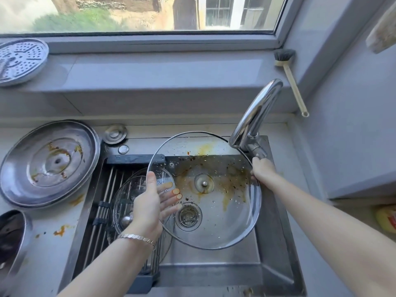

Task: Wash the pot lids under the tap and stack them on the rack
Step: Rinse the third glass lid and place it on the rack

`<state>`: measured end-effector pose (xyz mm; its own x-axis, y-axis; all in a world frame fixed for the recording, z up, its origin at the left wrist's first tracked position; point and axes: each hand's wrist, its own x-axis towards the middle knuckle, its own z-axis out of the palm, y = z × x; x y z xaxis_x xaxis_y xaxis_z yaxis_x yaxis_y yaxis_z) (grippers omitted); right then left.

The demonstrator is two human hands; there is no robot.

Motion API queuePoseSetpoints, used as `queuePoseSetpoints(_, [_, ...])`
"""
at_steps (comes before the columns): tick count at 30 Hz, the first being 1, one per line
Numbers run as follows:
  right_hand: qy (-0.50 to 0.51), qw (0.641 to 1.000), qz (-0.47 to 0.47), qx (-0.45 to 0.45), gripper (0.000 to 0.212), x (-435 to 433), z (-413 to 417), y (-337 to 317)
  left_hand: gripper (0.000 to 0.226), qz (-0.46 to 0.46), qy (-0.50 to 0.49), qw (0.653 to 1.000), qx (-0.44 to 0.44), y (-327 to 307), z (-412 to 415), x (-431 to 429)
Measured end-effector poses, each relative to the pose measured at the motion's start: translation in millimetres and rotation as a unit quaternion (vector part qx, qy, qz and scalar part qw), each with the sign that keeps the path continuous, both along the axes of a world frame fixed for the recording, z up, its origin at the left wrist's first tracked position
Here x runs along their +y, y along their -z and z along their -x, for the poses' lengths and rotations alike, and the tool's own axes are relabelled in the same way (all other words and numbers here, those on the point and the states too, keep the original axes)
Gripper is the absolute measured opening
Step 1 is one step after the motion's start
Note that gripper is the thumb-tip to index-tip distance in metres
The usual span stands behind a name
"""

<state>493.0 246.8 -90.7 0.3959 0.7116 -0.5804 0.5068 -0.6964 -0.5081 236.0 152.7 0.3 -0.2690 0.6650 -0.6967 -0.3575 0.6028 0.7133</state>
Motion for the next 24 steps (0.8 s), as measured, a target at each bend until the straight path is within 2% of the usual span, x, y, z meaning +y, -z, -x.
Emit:
queuePoseSetpoints(6, [-0.004,1.0,-0.002,0.007,0.044,-6.4,-1.8,-3.2,0.055,0.005,0.005,1.0,0.0,-0.7,-2.0,0.1])
queuePoseSetpoints(9, [-0.017,0.994,-0.04,-0.1,0.05,-17.2,8.4,-20.4,0.056,0.002,0.003,1.0,0.0,-2.6,-3.3,-0.9])
queuePoseSetpoints(10, [-0.049,0.983,-0.089,-0.15,0.054,-25.4,16.1,-28.9,0.056,0.002,0.002,1.0,0.001,-3.1,-4.1,-1.0])
queuePoseSetpoints(12, [-0.193,0.946,-0.173,-0.195,0.064,-45.7,38.0,-41.2,0.056,0.003,-0.004,1.0,-0.004,-4.9,-7.2,-1.1])
queuePoseSetpoints(15, [-0.429,0.88,-0.158,-0.127,0.072,-80.9,82.9,-51.1,0.055,0.006,-0.014,1.0,-0.008,-7.0,-15.6,-1.4])
queuePoseSetpoints(18, [-0.545,0.819,-0.168,-0.065,0.069,-100.3,109.7,-63.0,0.053,0.004,-0.015,1.0,0.003,-7.3,-19.1,-2.4])
queuePoseSetpoints(19, [-0.55,0.816,-0.167,-0.07,0.07,-96.8,107.9,-62.4,0.053,0.005,-0.016,1.0,0.005,-8.1,-18.3,-3.5])
queuePoseSetpoints(22, [-0.497,0.844,-0.121,-0.158,0.081,-79.2,87.0,-54.6,0.055,-0.004,-0.017,1.0,0.008,-9.6,-14.3,-7.8])
queuePoseSetpoints(24, [-0.5,0.845,-0.117,-0.151,0.085,-85.4,86.6,-55.3,0.053,-0.01,-0.02,1.0,0.009,-10.7,-13.8,-10.4])
